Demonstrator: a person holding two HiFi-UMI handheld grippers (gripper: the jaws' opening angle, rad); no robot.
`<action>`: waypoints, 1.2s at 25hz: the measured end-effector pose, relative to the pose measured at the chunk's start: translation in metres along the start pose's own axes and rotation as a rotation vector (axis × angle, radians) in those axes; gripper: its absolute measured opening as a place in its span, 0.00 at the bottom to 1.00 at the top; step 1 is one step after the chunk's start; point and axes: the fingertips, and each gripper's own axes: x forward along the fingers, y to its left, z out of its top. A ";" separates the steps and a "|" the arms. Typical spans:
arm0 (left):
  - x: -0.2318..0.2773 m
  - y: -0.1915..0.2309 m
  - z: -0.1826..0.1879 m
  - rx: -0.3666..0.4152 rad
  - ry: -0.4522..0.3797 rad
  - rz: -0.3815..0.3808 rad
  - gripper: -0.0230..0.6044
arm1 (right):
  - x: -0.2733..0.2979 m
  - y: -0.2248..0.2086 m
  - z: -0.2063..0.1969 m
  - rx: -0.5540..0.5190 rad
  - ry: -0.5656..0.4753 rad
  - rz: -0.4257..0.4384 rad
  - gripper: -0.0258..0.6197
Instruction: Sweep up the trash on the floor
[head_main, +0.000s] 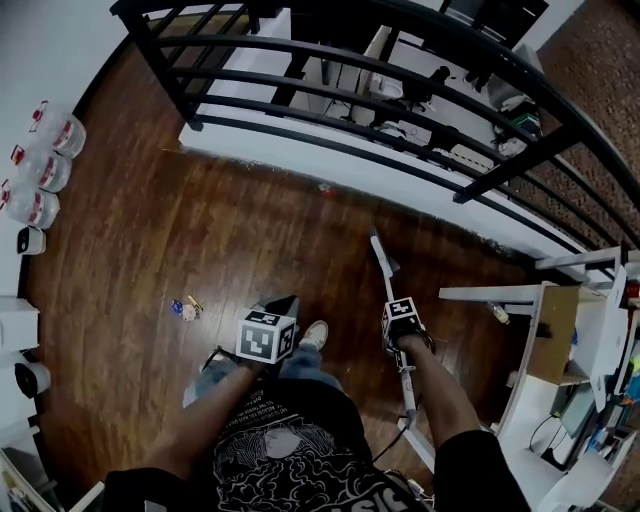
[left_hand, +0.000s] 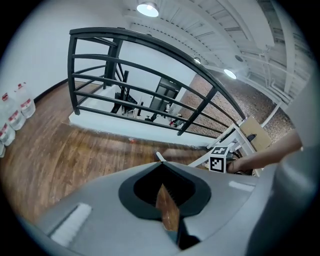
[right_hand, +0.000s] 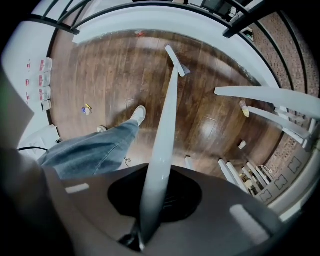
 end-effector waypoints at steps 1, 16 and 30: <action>-0.002 0.006 -0.003 -0.004 -0.010 0.003 0.04 | 0.000 0.007 -0.001 -0.008 0.001 -0.006 0.07; -0.060 0.112 -0.054 -0.092 -0.046 0.060 0.04 | 0.006 0.139 -0.029 -0.107 0.030 -0.006 0.06; -0.109 0.190 -0.097 -0.255 -0.111 0.121 0.04 | 0.006 0.252 -0.053 -0.301 0.070 -0.067 0.04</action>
